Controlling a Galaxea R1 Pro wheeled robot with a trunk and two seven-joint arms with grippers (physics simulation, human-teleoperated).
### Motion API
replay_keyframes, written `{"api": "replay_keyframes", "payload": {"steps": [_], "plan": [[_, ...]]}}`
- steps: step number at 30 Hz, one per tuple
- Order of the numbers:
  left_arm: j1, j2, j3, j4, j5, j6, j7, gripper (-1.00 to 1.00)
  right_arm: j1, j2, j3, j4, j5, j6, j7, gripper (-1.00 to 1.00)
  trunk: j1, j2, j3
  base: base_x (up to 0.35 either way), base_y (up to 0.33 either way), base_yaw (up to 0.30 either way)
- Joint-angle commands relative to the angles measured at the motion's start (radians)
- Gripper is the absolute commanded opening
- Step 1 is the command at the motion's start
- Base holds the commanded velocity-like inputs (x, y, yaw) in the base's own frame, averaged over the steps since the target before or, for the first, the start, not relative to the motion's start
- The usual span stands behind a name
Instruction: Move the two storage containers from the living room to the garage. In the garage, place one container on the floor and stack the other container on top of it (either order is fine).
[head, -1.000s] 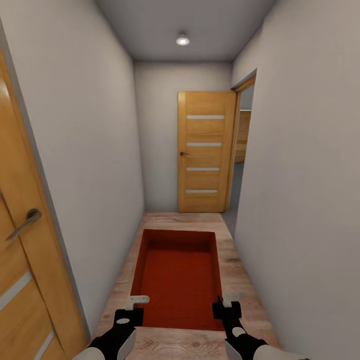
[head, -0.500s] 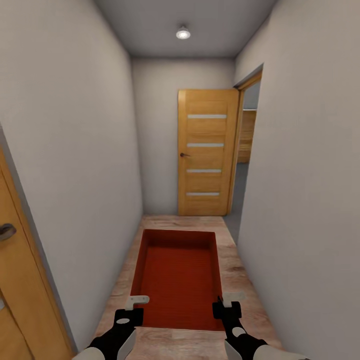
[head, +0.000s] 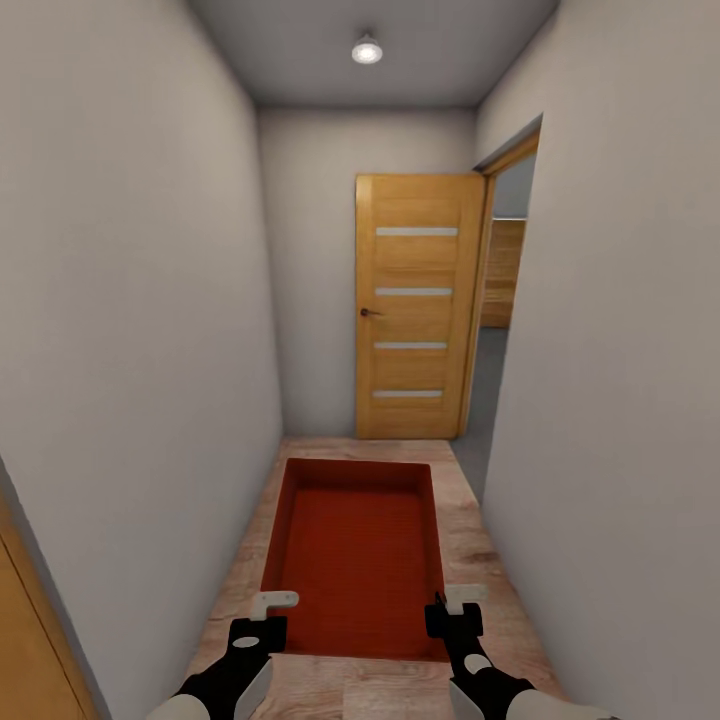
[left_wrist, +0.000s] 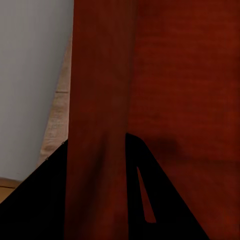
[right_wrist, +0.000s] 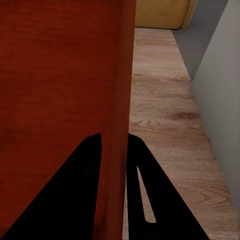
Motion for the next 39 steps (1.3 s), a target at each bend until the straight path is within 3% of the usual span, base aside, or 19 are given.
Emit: {"api": "replay_keyframes", "payload": {"steps": [1, 39], "plan": [[0.0, 0.001, -0.002, 0.021, 0.016, 0.001, 0.011, -1.0, -0.002, 0.0, -0.072, -0.001, -0.021, -0.042, -0.011, -1.0, 0.001, -0.001, -0.001, 0.323, 0.0, 0.0], [0.0, 0.001, -0.002, 0.021, 0.016, 0.001, 0.011, -1.0, -0.002, 0.0, -0.072, 0.0, -0.021, -0.042, -0.011, -1.0, 0.001, -0.001, -0.001, 0.323, 0.0, 0.0]]}}
